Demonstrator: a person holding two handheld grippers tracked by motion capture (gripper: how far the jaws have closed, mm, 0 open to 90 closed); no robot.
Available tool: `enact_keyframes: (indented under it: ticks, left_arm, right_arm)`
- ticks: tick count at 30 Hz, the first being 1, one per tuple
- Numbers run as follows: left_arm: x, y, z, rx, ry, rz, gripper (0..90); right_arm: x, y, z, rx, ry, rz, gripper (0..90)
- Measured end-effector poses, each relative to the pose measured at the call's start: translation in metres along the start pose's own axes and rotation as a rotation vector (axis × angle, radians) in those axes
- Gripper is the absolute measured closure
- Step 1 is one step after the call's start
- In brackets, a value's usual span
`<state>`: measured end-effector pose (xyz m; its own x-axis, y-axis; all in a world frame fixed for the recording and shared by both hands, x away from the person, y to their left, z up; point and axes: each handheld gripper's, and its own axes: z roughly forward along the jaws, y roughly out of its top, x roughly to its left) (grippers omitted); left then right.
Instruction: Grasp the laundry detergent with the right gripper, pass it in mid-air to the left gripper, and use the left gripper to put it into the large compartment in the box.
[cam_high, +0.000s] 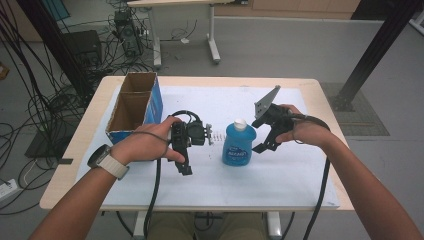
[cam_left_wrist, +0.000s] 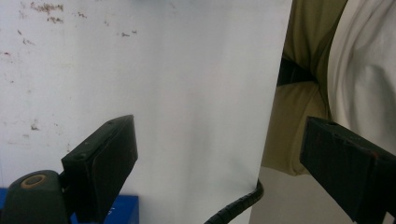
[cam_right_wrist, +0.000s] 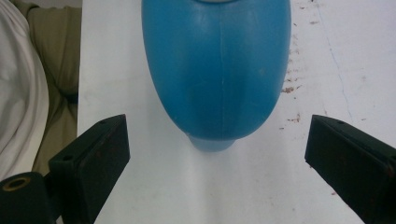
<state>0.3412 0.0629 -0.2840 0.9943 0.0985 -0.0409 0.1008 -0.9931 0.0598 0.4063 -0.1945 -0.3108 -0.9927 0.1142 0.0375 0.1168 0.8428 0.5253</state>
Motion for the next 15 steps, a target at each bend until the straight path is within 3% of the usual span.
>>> enact_keyframes:
  ticks: [15]
  left_arm:
    - [0.0004,-0.0006,-0.0001,-0.002,0.000,-0.001,11.7]
  right_arm:
    - [-0.0004,0.0001,0.0002,0.000,-0.001,0.005,6.1]
